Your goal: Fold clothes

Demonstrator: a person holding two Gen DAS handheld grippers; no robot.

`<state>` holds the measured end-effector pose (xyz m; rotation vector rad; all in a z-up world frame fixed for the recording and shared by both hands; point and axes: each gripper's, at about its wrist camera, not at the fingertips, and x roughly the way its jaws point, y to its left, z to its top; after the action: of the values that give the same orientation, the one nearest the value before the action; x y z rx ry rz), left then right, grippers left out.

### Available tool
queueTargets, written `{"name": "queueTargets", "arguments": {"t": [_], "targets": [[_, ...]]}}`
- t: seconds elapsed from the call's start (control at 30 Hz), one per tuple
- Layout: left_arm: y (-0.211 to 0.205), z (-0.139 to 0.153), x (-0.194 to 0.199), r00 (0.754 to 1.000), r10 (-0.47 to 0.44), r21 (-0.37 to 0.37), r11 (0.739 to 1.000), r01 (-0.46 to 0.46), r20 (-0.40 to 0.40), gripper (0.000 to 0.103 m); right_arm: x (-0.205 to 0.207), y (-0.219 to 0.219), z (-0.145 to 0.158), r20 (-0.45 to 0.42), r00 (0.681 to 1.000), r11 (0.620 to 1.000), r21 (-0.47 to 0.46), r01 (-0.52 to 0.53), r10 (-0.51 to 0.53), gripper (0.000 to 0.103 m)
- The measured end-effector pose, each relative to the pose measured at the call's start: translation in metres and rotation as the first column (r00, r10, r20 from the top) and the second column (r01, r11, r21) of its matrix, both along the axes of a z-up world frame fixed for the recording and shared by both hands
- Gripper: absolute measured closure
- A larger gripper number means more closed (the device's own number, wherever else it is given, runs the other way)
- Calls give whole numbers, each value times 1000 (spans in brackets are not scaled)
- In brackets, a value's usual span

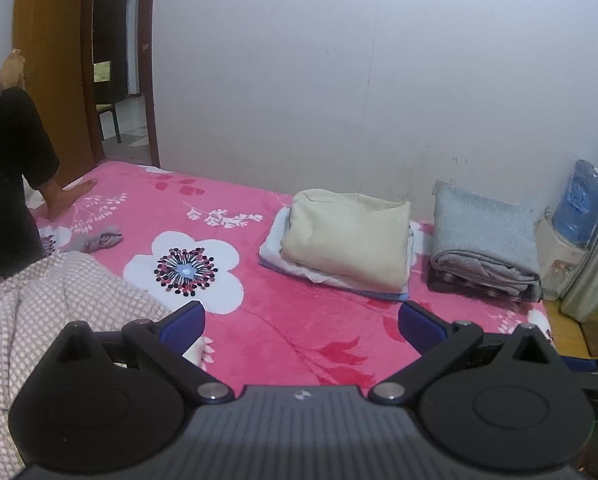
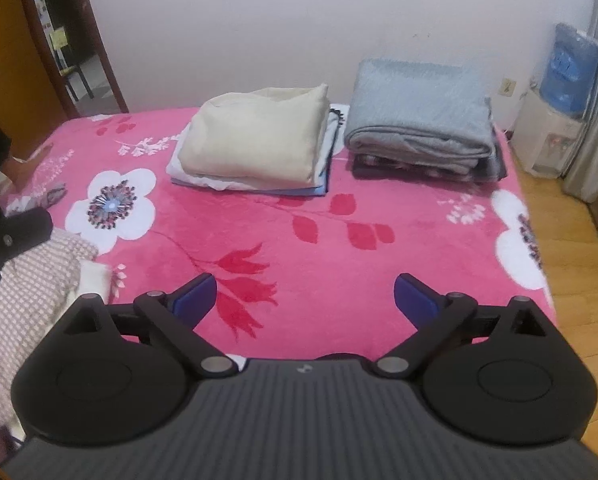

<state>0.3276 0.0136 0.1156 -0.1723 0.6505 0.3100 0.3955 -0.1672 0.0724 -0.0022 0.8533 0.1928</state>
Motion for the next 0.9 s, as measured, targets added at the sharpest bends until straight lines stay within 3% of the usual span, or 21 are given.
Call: {"name": "queueTargets", "arguments": {"t": [0.3, 0.5, 0.73, 0.9], "targets": [[-10, 9, -7, 999, 41, 45, 998, -41, -2, 0, -5, -7, 10, 27, 999, 1000, 7, 24, -24, 5], [-3, 3, -2, 995, 76, 26, 997, -74, -70, 0, -6, -3, 13, 40, 998, 999, 4, 41, -42, 3], [1, -6, -3, 993, 63, -51, 996, -68, -98, 0, -19, 10, 17, 64, 997, 995, -87, 51, -45, 2], [-4, -13, 1, 989, 49, -37, 998, -55, -139, 0, -19, 12, 12, 35, 997, 993, -103, 65, -62, 2]]}}
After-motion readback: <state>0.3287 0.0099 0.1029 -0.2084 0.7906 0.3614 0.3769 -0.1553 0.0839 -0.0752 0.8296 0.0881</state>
